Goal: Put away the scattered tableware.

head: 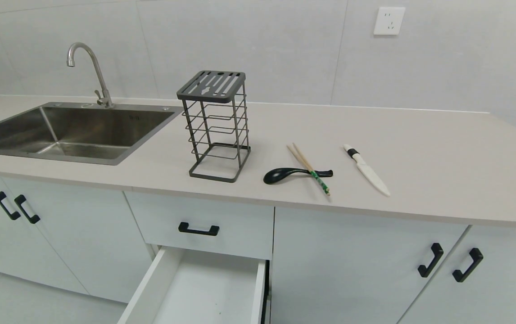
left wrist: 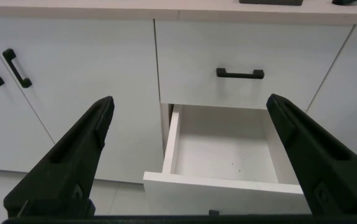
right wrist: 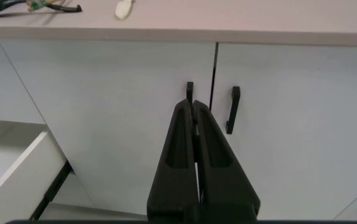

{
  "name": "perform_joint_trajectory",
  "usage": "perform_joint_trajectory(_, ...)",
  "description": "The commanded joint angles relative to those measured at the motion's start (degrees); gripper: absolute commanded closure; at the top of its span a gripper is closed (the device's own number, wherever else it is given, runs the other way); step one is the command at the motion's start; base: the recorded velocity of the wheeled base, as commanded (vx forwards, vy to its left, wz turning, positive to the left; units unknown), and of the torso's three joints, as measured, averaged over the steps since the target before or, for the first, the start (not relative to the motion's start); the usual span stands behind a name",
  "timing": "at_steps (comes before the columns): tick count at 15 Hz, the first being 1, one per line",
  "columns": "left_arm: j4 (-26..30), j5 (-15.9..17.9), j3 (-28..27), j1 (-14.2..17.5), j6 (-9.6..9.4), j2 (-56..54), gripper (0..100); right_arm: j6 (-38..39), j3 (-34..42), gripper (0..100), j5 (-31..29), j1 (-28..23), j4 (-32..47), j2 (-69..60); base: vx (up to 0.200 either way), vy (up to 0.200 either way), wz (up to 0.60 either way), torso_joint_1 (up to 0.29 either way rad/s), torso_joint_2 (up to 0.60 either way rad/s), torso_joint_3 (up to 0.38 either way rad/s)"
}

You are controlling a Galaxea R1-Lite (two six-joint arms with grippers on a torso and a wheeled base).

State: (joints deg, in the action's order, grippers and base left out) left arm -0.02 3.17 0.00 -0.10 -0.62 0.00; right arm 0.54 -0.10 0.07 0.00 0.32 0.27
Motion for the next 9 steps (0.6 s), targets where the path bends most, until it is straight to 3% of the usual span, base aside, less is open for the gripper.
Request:
perform_joint_trajectory(1, 0.0, 0.0, 0.0, 0.0, 0.01, 0.1, 0, -0.1, 0.0, 100, 0.0, 0.0, 0.0, 0.0, 0.000, 0.000, 0.00, 0.076, -0.15, -0.080)
perform_joint_trajectory(7, 0.0, 0.0, 0.0, 0.0, 0.01, 0.1, 0, -1.1, -0.1, 100, 0.3, 0.0, -0.1, 0.1, 0.000, 0.000, 0.00, 0.005, -0.02, -0.007)
perform_joint_trajectory(8, 0.0, 0.0, 0.0, 0.0, 0.01, 0.1, 0, -1.0, 0.0, 0, 0.3, 0.0, -0.1, 0.1, 0.000, 0.000, 0.00, 0.000, 0.00, 0.000)
perform_joint_trajectory(9, 0.0, 0.0, 0.0, 0.0, 0.01, 0.1, 0, -0.6, 0.0, 0, 0.3, 0.0, -0.1, 0.1, 0.000, 0.000, 0.00, 0.000, 0.00, 0.000)
